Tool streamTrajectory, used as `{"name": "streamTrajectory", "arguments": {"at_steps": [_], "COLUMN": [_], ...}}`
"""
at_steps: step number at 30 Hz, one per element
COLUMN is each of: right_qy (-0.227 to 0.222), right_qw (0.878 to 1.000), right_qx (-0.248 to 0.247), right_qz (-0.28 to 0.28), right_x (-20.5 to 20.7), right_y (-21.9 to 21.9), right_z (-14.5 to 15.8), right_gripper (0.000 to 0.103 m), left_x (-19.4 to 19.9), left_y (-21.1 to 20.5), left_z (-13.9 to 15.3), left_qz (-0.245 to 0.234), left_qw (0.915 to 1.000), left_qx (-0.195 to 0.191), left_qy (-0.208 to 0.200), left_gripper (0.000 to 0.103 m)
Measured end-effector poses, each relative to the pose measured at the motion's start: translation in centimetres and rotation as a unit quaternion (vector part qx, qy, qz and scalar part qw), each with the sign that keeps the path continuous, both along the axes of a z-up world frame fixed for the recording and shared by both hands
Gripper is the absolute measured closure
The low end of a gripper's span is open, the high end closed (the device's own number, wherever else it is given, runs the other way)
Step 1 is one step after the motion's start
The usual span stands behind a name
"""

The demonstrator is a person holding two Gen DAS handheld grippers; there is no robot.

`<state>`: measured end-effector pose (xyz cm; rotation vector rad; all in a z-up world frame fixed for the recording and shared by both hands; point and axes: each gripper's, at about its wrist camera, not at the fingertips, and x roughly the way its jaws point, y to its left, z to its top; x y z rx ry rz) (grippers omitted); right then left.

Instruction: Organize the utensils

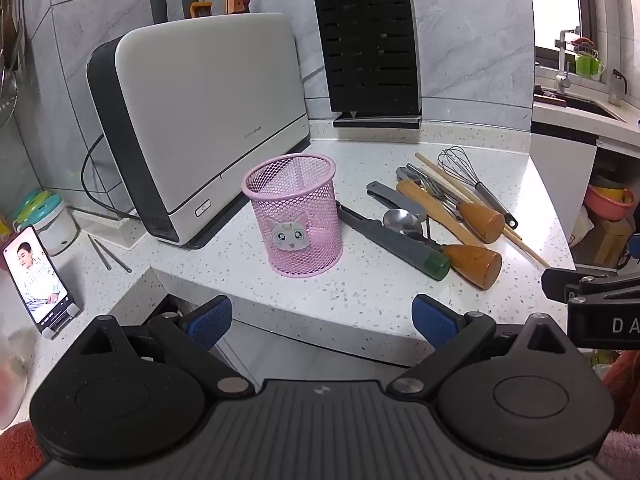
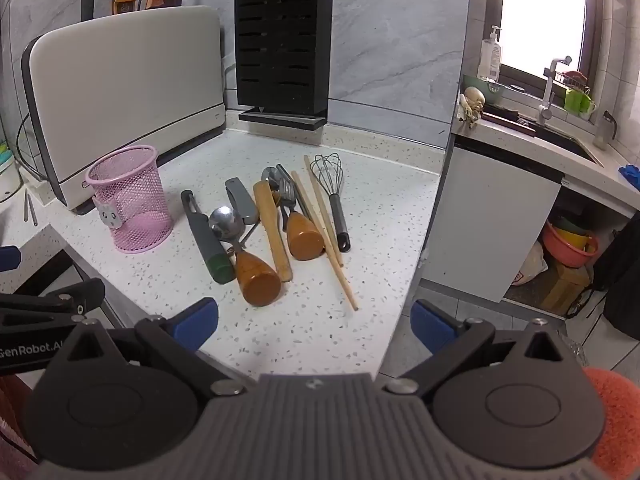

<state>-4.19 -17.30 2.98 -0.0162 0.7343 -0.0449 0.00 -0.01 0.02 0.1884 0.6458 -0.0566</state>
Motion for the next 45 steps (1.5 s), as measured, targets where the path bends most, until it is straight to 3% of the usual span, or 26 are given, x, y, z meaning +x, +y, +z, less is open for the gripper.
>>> {"name": "streamTrajectory", "arguments": {"at_steps": [45], "right_qy": [-0.002], "right_qw": [1.0], "right_qx": [-0.008], "right_qz": [0.014], "right_x": [-0.17], "right_y": [0.51], "right_z": [0.06], "right_gripper": [0.003], "left_x": [-0.18], "left_y": [0.27], "left_z": [-0.01], "left_qz": [0.003], "left_qw": [0.9999], "left_qx": [-0.009], "left_qy": [0.0], "left_gripper": [0.0]}}
